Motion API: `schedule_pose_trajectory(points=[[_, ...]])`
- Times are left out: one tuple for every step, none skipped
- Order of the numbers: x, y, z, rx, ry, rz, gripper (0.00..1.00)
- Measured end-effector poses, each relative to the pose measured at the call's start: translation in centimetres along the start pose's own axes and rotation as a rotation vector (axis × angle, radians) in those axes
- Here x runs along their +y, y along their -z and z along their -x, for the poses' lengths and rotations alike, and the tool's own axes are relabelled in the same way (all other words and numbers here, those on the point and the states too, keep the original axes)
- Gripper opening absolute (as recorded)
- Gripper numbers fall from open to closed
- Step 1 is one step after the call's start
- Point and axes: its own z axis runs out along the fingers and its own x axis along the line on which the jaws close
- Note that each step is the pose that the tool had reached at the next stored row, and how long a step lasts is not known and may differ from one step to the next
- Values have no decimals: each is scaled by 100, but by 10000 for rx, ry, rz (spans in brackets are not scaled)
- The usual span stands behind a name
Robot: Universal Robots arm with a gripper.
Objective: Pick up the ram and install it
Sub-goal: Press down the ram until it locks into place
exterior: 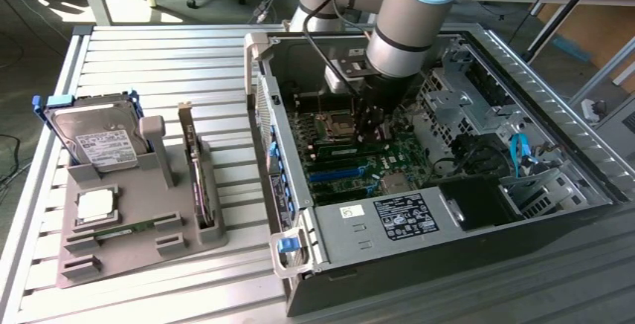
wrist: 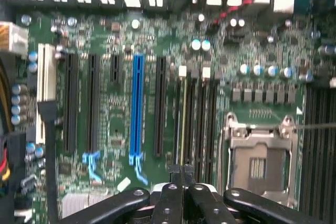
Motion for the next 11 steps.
schedule_pose_trajectory(points=[[24,0,1,0,0,0,11],[49,-1,2,0,0,0,11],[67,-1,3,0,0,0,11],[80,-1,4,0,0,0,11],[83,-1,4,0,0,-1,11],[83,-1,4,0,0,0,11],[84,-2,3,1,1,0,11],[86,-4,3,0,1,0,11],[89,-8,3,-1,0,0,11],[91,-11,3,2,0,0,11],[93,-14,3,3,1,1,11]])
